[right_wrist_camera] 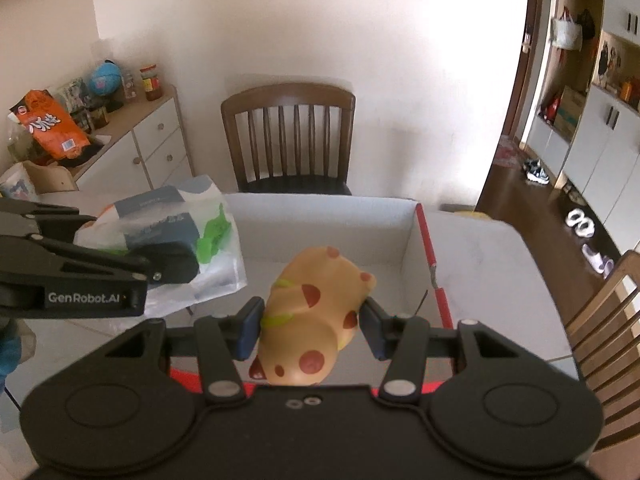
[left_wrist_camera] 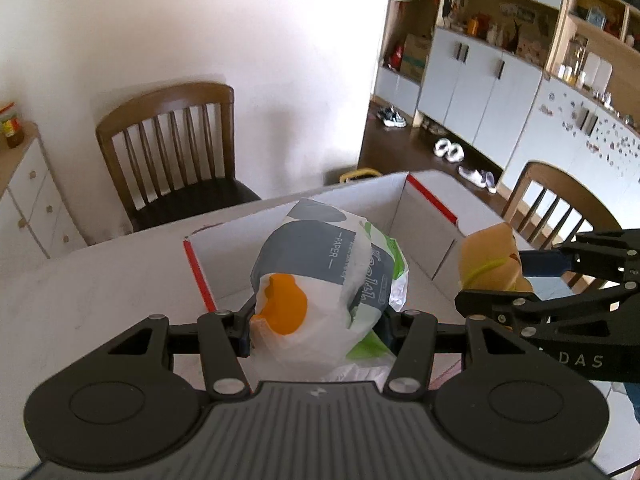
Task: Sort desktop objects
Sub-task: 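Carry the pack and pig with both grippers over the red shoebox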
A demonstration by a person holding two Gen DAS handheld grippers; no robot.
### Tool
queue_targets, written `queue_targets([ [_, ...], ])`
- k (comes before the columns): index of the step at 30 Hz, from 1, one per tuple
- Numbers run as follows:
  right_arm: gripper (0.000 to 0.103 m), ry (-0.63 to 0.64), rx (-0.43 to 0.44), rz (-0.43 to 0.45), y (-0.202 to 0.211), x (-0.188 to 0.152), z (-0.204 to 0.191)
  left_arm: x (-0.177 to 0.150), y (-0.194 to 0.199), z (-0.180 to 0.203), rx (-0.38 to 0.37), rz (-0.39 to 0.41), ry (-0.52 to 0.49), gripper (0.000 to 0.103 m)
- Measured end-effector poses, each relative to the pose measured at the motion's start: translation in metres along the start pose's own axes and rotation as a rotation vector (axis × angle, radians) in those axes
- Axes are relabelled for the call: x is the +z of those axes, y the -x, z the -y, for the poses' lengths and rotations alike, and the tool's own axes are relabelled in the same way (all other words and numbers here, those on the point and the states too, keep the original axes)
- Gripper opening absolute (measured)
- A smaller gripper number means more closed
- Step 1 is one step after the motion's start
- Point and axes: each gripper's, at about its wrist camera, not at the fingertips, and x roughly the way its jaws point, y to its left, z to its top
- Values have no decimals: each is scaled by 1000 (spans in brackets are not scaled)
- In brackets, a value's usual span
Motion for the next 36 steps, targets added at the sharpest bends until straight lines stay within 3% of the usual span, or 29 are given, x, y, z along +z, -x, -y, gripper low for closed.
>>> queue_targets([
  [18, 52, 89, -9, -160, -75, 7, 18, 15, -80, 1, 0, -139, -127, 53],
  [26, 52, 153, -29, -202, -95, -1, 12, 13, -110, 10, 9, -198, -193, 53],
  [36, 52, 184, 6, -300, -117, -11, 14, 4, -134, 25, -9, -273, -302, 53],
])
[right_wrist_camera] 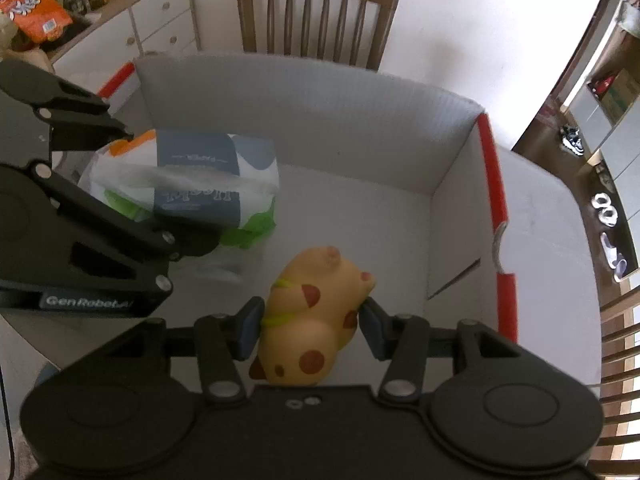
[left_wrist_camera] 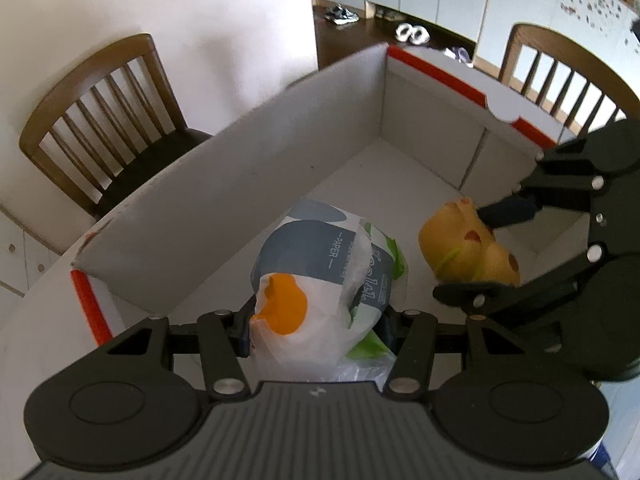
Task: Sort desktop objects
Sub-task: 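Carry the pack and pig with both grippers over the red shoebox, then open both grippers to drop the pack and pig into the box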
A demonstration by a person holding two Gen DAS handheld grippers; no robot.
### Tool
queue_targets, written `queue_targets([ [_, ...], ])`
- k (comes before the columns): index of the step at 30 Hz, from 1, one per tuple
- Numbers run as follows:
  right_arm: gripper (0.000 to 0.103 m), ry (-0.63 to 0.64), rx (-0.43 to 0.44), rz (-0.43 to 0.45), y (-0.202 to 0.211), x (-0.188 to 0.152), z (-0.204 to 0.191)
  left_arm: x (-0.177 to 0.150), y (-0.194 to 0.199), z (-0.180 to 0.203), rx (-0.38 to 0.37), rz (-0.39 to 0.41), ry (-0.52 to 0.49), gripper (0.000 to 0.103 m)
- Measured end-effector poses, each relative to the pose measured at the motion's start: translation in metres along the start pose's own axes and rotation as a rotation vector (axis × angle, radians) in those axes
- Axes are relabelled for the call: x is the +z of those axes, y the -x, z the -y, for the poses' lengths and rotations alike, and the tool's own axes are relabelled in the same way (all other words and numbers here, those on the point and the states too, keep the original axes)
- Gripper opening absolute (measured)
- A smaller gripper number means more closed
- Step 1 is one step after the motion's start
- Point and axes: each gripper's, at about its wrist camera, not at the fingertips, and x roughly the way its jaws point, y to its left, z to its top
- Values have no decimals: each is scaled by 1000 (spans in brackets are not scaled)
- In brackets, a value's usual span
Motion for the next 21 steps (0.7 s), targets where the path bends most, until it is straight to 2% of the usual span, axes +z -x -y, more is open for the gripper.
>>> queue_targets([
  [12, 52, 36, -2, -101, -13, 12, 2, -2, -23, -2, -15, -96, -17, 54],
  [21, 53, 51, -13, -125, -15, 12, 2, -4, -28, -8, -43, -137, 1, 56],
])
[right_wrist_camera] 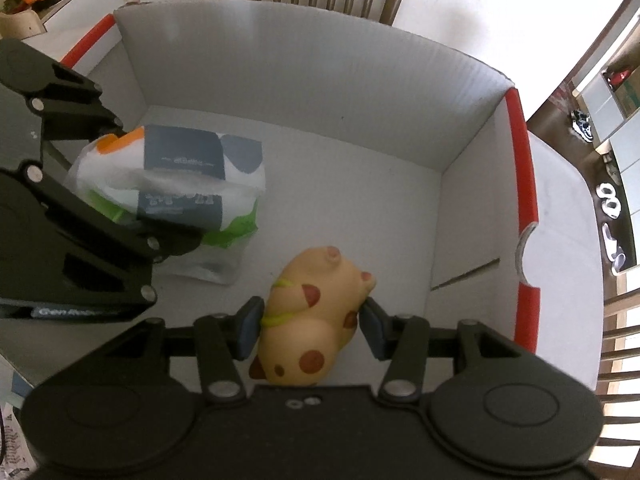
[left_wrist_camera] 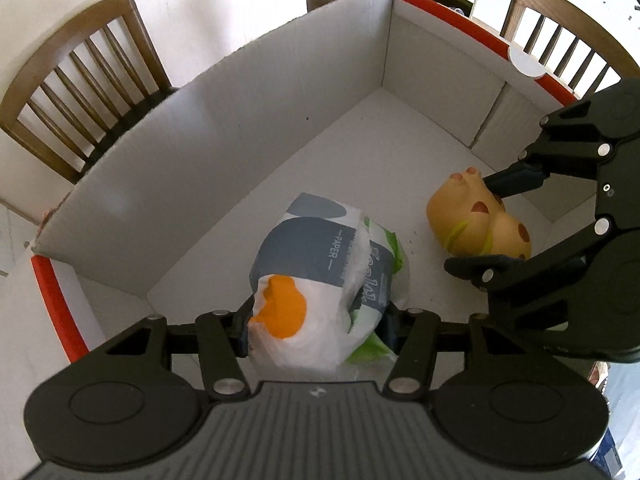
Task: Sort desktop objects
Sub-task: 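Open both grippers to drop the pack and pig into the box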
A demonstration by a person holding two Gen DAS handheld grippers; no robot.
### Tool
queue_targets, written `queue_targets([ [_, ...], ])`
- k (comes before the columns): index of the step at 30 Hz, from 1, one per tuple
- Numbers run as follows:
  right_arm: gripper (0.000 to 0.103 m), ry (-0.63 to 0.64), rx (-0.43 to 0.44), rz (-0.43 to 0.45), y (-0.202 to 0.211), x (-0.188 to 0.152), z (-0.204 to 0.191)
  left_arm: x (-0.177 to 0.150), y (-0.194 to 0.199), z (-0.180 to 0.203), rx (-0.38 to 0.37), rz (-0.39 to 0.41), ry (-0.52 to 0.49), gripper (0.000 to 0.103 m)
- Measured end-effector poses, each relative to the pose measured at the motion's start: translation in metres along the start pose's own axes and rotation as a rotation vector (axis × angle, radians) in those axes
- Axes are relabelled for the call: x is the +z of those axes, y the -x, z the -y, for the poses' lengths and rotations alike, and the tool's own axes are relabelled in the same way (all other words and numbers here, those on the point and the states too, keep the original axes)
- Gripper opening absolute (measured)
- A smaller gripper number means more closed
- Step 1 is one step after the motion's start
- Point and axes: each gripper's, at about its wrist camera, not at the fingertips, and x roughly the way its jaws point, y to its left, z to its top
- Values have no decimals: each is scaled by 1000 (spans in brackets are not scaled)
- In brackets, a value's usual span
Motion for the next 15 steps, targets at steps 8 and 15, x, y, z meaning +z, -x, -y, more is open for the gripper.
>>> queue_targets([
  [8, 63, 22, -2, -18, 4, -2, 0, -5, -1, 5, 11, -28, -25, 64],
  [15, 68, 78, -34, -7, 17, -8, -8, -1, 9, 1, 8, -14, -15, 78],
])
